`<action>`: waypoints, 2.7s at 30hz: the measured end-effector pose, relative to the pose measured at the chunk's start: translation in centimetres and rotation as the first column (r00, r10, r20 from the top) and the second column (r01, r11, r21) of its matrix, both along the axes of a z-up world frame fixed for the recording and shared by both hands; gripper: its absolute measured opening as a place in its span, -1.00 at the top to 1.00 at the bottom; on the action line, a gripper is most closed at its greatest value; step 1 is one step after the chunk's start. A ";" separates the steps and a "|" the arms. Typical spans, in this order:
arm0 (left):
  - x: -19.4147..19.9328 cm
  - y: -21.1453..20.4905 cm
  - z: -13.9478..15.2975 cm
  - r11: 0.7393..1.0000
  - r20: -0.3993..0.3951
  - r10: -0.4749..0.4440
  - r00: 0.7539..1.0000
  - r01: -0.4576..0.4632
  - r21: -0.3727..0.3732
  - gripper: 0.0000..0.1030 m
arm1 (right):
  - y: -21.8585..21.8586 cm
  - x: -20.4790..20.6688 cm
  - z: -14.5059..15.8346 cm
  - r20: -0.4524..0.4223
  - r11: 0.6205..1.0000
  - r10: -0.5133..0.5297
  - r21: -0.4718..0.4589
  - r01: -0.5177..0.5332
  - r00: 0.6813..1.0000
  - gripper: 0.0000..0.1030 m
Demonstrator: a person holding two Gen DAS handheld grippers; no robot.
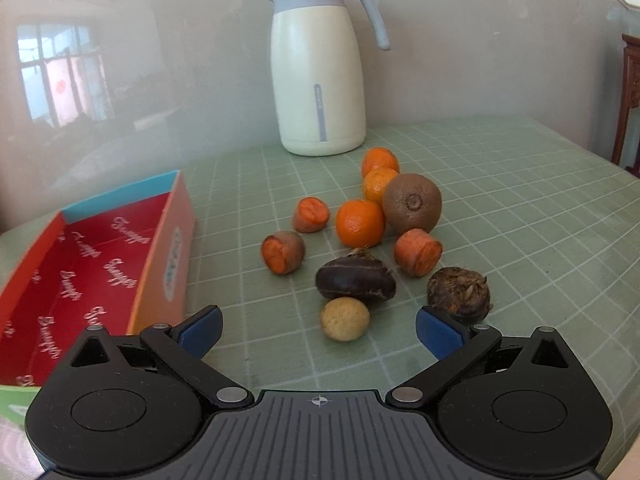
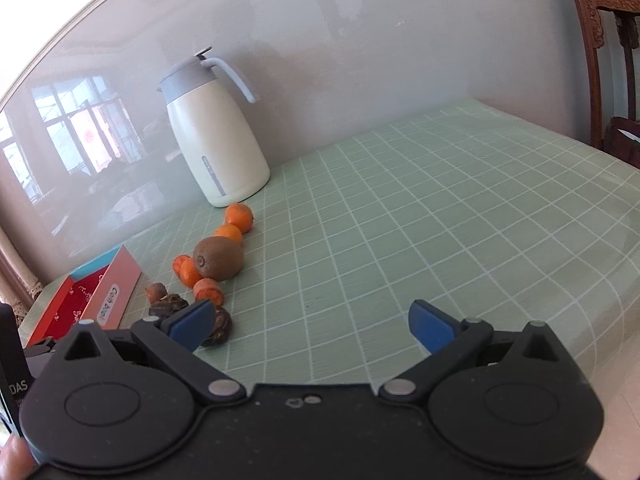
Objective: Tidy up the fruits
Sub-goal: 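Move the left tool to the small tan ball and close on it, then carry the tan ball with the left tool into the red box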
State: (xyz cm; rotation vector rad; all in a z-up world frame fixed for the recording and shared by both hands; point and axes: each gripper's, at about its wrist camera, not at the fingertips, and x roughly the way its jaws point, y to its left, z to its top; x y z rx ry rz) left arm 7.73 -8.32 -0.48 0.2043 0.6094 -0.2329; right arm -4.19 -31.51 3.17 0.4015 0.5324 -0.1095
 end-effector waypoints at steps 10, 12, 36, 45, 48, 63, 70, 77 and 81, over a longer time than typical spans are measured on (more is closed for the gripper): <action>0.6 -0.4 -0.9 0.998 -0.015 -0.061 0.998 0.061 -0.010 -0.47 | -0.1 -0.1 0.3 0.020 1.000 -0.001 -0.005 0.001 1.000 -1.00; 0.6 -0.3 -1.1 0.998 -0.018 -0.058 0.998 0.058 -0.006 -0.47 | -0.2 0.0 0.3 0.019 1.000 0.001 0.000 -0.001 1.000 -1.00; -0.3 -0.5 -0.8 0.997 0.006 -0.058 0.998 0.058 -0.046 0.44 | -0.1 0.1 0.6 0.002 0.984 -0.113 -0.137 0.112 0.994 -1.00; -1.6 2.1 1.6 0.998 0.109 -0.009 0.994 0.015 -0.058 0.44 | 0.7 0.3 0.7 0.000 0.985 -0.098 -0.140 0.097 0.995 -1.00; -1.7 3.4 2.2 0.998 0.132 0.024 0.991 -0.017 -0.060 0.44 | 1.3 0.6 0.7 0.003 0.986 -0.087 -0.145 0.087 0.996 -1.00; -1.8 11.4 4.2 0.970 0.194 0.240 0.951 -0.227 -0.088 0.44 | 4.4 2.4 0.3 -0.023 0.988 -0.020 -0.157 0.016 1.000 -1.00; 0.0 15.0 2.7 0.929 0.100 0.368 0.924 -0.361 -0.079 0.44 | 5.1 2.9 0.0 -0.040 0.991 -0.006 -0.137 0.000 0.999 -1.00; 0.8 16.5 1.4 0.904 0.023 0.424 0.905 -0.421 -0.078 0.44 | 5.9 3.3 -0.1 -0.045 0.989 0.004 -0.149 -0.011 0.999 -1.00; 0.9 16.5 1.1 0.898 0.017 0.438 0.899 -0.436 -0.066 0.44 | 6.1 3.4 -0.2 -0.047 0.986 -0.003 -0.166 -0.005 0.999 -1.00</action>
